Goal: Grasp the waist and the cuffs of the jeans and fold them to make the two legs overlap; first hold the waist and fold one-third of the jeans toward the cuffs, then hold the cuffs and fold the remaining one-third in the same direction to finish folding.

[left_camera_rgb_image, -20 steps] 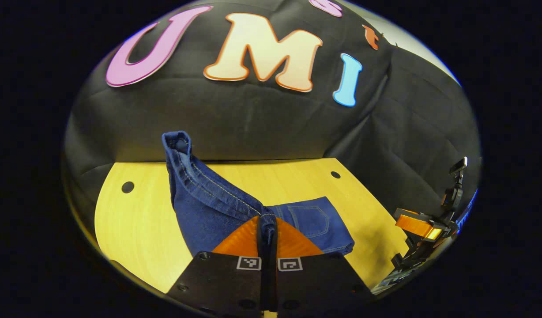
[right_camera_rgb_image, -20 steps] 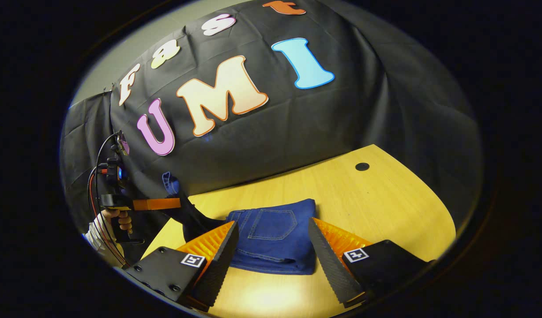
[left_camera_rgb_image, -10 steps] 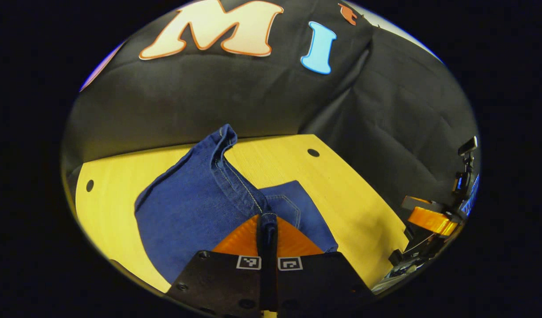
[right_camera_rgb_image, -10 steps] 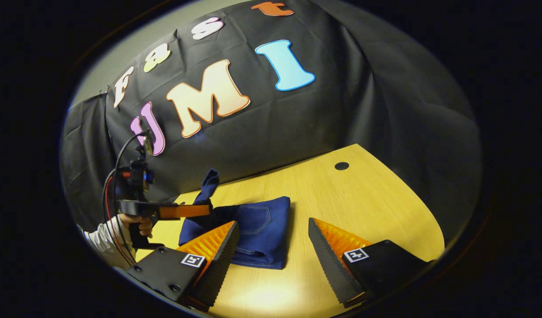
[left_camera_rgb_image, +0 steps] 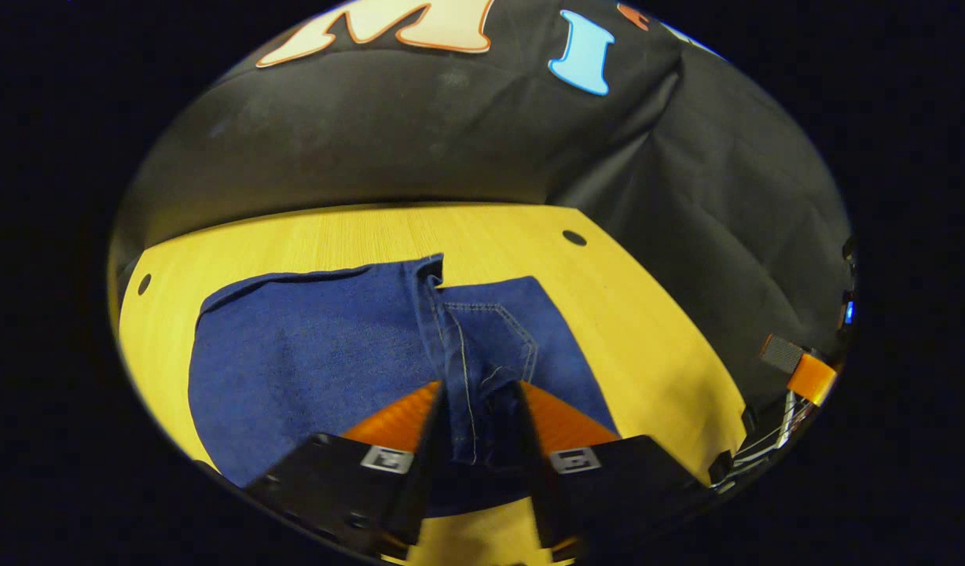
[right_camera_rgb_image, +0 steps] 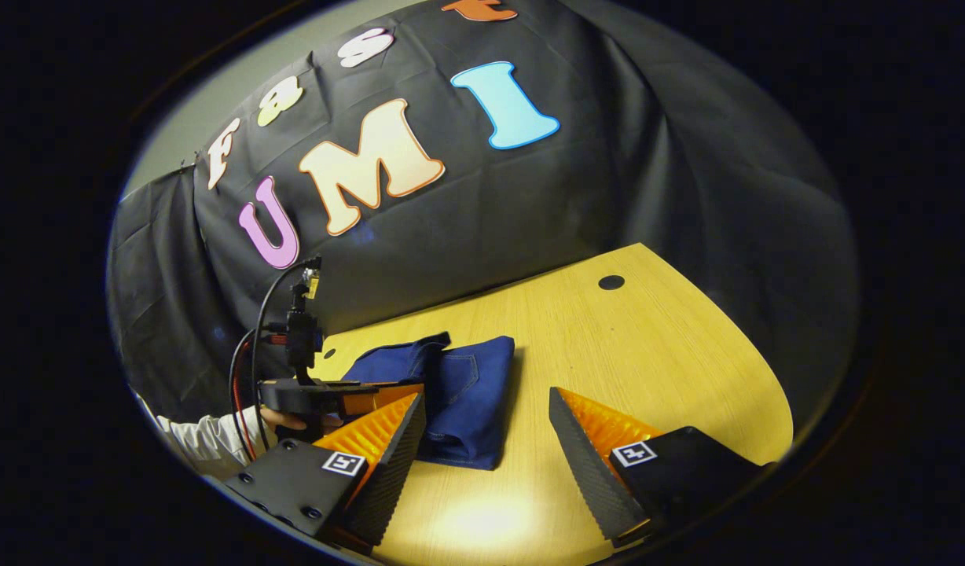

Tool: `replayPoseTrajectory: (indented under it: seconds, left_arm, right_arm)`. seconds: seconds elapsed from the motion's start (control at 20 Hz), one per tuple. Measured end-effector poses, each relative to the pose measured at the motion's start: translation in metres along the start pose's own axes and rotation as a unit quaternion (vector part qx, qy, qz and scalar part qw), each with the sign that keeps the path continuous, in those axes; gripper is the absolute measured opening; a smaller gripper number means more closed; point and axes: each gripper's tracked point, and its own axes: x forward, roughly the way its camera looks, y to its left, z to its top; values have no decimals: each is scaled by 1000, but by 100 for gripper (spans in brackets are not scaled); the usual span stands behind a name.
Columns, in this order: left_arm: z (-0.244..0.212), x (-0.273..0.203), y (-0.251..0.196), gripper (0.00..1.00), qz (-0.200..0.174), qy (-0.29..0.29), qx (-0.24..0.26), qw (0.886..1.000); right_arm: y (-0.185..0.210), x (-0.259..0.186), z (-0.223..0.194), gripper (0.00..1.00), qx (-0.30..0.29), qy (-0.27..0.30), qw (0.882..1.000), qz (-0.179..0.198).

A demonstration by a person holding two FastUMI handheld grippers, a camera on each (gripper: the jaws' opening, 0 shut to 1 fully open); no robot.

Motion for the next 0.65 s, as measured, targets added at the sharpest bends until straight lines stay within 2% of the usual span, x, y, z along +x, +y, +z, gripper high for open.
replayPoseTrajectory:
  seconds: [0.05, 0.15, 0.2, 0.35, 0.6, 0.65]
  left_arm:
    - [9, -11, 3, 66, 12, -24, 4, 1000]
    - [34, -49, 8, 80, 39, -86, 14, 995]
    - [47, -73, 12, 91, 53, -120, 18, 991]
    - [74, -156, 27, 94, 97, -212, 33, 972]
    - [67, -286, 59, 94, 164, -287, 52, 942]
    - [67, -313, 66, 90, 177, -302, 61, 935]
  right_arm:
    - [4, -2, 3, 98, -6, -8, 1000, 1]
    - [17, -6, 12, 98, -20, -28, 999, 0]
    - [28, -10, 17, 98, -27, -41, 999, 1]
    - [73, -29, 36, 98, -60, -99, 993, 13]
    - [156, -78, 68, 97, -107, -193, 975, 28]
    - [172, -92, 73, 92, -110, -212, 971, 33]
